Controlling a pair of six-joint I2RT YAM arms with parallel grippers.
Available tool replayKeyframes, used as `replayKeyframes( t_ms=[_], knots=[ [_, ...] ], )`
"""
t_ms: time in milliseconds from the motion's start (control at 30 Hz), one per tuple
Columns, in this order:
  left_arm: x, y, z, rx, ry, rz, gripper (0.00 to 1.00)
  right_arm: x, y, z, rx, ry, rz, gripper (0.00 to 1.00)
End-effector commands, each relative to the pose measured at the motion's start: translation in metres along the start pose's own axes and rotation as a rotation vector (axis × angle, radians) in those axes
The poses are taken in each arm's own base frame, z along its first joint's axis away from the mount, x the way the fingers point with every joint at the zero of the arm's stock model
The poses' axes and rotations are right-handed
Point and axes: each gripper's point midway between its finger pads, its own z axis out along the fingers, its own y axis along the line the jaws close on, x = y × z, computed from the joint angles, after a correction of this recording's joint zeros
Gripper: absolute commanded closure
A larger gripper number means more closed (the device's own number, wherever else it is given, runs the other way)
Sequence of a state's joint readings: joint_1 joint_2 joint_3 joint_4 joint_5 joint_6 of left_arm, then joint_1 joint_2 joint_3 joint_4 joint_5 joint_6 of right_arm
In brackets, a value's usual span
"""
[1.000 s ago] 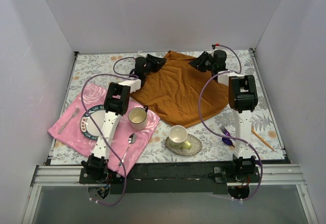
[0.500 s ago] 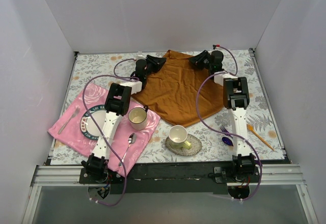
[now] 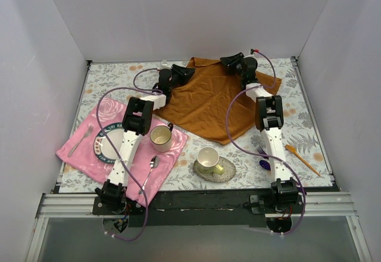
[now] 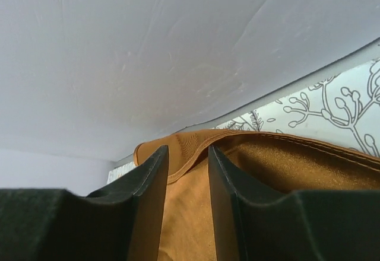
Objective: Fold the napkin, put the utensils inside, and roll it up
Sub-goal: Flatten the napkin out
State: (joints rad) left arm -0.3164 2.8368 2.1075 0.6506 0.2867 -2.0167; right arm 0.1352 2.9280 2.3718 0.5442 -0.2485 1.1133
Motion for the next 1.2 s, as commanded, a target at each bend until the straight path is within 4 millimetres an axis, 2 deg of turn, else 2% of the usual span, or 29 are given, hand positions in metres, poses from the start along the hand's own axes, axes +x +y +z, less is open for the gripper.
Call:
replayKeyframes(
  t_ms=[0, 33, 67, 133, 167, 200, 233, 267, 300, 333, 367, 400, 433, 467, 500, 633, 667, 733, 767, 800, 900, 933, 967, 1000, 1033, 1067, 1100, 1133, 1167],
  knots=[
    [-0.005, -0.038, -0.003, 0.035, 0.054, 0.018, 0.74, -0.026, 0.021, 0.009, -0.017, -0.101, -0.106, 0.56],
    [-0.007, -0.042, -0.004, 0.043, 0.06, -0.004, 0.74, -0.035, 0.023, 0.007, -0.005, -0.114, -0.194, 0.55],
    [-0.011, -0.05, -0.004, 0.072, 0.05, -0.014, 0.72, -0.044, 0.035, 0.002, -0.004, -0.121, -0.223, 0.55],
    [-0.016, -0.066, -0.006, 0.115, 0.029, -0.046, 0.71, -0.06, 0.04, -0.006, 0.004, -0.096, -0.281, 0.55],
    [-0.018, -0.075, -0.005, 0.138, 0.02, -0.043, 0.7, -0.071, 0.06, -0.01, -0.014, -0.089, -0.31, 0.56],
    [-0.021, -0.091, -0.002, 0.166, 0.019, -0.032, 0.7, -0.072, 0.068, -0.016, -0.024, -0.05, -0.329, 0.56],
    [-0.02, -0.095, 0.0, 0.172, 0.024, -0.013, 0.7, -0.074, 0.065, -0.023, 0.006, -0.013, -0.338, 0.56],
    [-0.017, -0.096, 0.002, 0.156, 0.04, -0.01, 0.7, -0.079, 0.081, -0.035, 0.006, 0.01, -0.389, 0.56],
    [-0.016, -0.099, 0.003, 0.155, 0.043, -0.007, 0.7, -0.076, 0.086, -0.044, 0.006, 0.056, -0.402, 0.56],
    [-0.016, -0.106, 0.002, 0.153, 0.043, -0.009, 0.7, -0.07, 0.081, -0.055, 0.054, 0.108, -0.4, 0.56],
    [-0.013, -0.106, 0.0, 0.146, 0.048, 0.004, 0.7, -0.074, 0.1, -0.069, 0.059, 0.129, -0.427, 0.57],
    [-0.012, -0.107, -0.001, 0.131, 0.049, 0.019, 0.7, -0.059, 0.088, -0.081, 0.097, 0.192, -0.408, 0.58],
    [-0.009, -0.097, -0.003, 0.087, 0.047, 0.026, 0.7, -0.052, 0.089, -0.09, 0.108, 0.231, -0.403, 0.59],
    [-0.009, -0.105, -0.007, 0.061, 0.048, 0.067, 0.7, -0.044, 0.097, -0.107, 0.136, 0.286, -0.38, 0.61],
    [-0.01, -0.103, -0.009, 0.038, 0.038, 0.087, 0.7, -0.028, 0.087, -0.12, 0.161, 0.35, -0.353, 0.64],
    [-0.012, -0.094, -0.021, -0.081, 0.049, 0.185, 0.72, 0.002, 0.098, -0.163, 0.233, 0.505, -0.354, 0.71],
    [-0.01, -0.086, -0.024, -0.139, 0.06, 0.191, 0.72, 0.001, 0.111, -0.172, 0.243, 0.513, -0.377, 0.71],
    [-0.009, -0.095, -0.029, -0.144, 0.085, 0.251, 0.75, 0.011, 0.098, -0.201, 0.361, 0.575, -0.393, 0.71],
    [-0.004, -0.085, -0.033, -0.204, 0.106, 0.257, 0.76, 0.009, 0.106, -0.213, 0.378, 0.578, -0.4, 0.71],
    [-0.005, -0.093, -0.037, -0.219, 0.106, 0.278, 0.77, 0.015, 0.098, -0.231, 0.444, 0.618, -0.382, 0.71],
    [0.002, -0.072, -0.055, -0.364, 0.141, 0.315, 0.81, 0.031, 0.087, -0.282, 0.577, 0.732, -0.369, 0.72],
    [0.001, -0.078, -0.06, -0.372, 0.154, 0.344, 0.81, 0.032, 0.084, -0.293, 0.605, 0.739, -0.376, 0.72],
    [0.008, -0.076, -0.068, -0.396, 0.189, 0.349, 0.81, 0.039, 0.082, -0.319, 0.635, 0.751, -0.366, 0.71],
    [0.015, -0.06, -0.078, -0.441, 0.212, 0.352, 0.82, 0.041, 0.084, -0.331, 0.622, 0.751, -0.349, 0.69],
    [0.015, -0.077, -0.087, -0.436, 0.204, 0.354, 0.82, 0.029, 0.096, -0.345, 0.601, 0.702, -0.336, 0.66],
    [0.017, -0.075, -0.095, -0.455, 0.203, 0.34, 0.82, 0.043, 0.079, -0.367, 0.635, 0.732, -0.268, 0.61],
    [0.021, -0.072, -0.103, -0.472, 0.209, 0.335, 0.82, 0.049, 0.083, -0.377, 0.595, 0.745, -0.223, 0.5],
    [0.025, -0.068, -0.113, -0.494, 0.216, 0.331, 0.82, 0.042, 0.086, -0.384, 0.554, 0.704, -0.217, 0.47],
    [0.031, -0.063, -0.118, -0.513, 0.231, 0.331, 0.82, 0.051, 0.084, -0.391, 0.544, 0.711, -0.187, 0.44]
  ],
)
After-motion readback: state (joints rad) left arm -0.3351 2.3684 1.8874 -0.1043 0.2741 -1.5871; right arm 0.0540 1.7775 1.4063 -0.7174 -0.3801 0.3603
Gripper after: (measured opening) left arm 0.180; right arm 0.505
